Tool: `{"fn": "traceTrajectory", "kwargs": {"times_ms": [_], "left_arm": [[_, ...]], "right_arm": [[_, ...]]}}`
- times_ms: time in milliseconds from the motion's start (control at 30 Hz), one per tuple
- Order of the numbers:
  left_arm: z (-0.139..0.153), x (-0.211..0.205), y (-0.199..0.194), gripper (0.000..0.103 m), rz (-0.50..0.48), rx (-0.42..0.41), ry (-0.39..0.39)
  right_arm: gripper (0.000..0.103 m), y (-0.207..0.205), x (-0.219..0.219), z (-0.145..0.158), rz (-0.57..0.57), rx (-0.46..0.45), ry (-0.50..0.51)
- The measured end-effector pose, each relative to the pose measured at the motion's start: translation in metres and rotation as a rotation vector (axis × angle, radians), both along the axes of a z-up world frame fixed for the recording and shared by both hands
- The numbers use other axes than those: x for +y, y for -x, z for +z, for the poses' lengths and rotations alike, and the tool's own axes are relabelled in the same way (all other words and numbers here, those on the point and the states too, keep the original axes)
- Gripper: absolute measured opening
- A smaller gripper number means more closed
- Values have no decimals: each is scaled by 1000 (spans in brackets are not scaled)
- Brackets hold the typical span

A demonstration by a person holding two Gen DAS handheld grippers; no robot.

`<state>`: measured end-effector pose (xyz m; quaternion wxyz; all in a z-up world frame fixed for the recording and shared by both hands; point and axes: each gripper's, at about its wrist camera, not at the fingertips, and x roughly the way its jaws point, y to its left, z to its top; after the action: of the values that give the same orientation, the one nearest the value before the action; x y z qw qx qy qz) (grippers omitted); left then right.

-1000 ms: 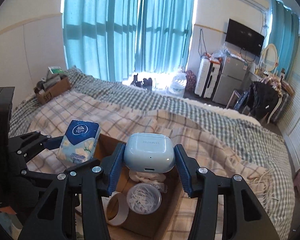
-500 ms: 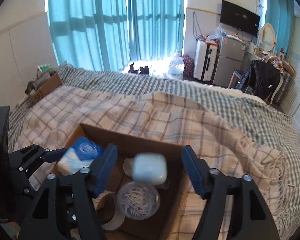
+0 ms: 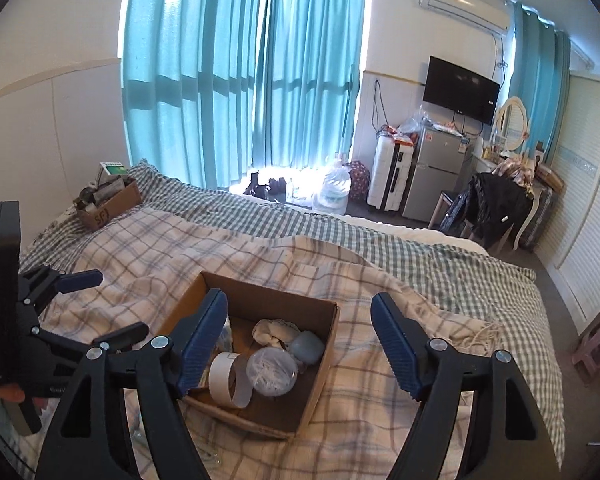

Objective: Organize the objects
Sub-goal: 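Drop the tissue pack and earbud case into the cardboard box, then grasp the star-faced toy with the left tool while the right tool grasps the green clip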

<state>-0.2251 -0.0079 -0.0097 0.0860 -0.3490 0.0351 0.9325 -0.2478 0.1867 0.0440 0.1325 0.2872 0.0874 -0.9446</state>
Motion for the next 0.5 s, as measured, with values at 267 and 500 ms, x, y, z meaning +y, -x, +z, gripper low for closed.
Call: {"fn": "traceTrajectory", "kwargs": {"times_ms": [267, 500], "left_arm": [[-33, -21, -45, 101, 68, -30, -2], [-108, -21, -48, 101, 140, -155, -54]], "right_arm": [[83, -54, 1, -31, 3, -21, -21], [84, -52, -6, -128, -5, -165, -34]]}}
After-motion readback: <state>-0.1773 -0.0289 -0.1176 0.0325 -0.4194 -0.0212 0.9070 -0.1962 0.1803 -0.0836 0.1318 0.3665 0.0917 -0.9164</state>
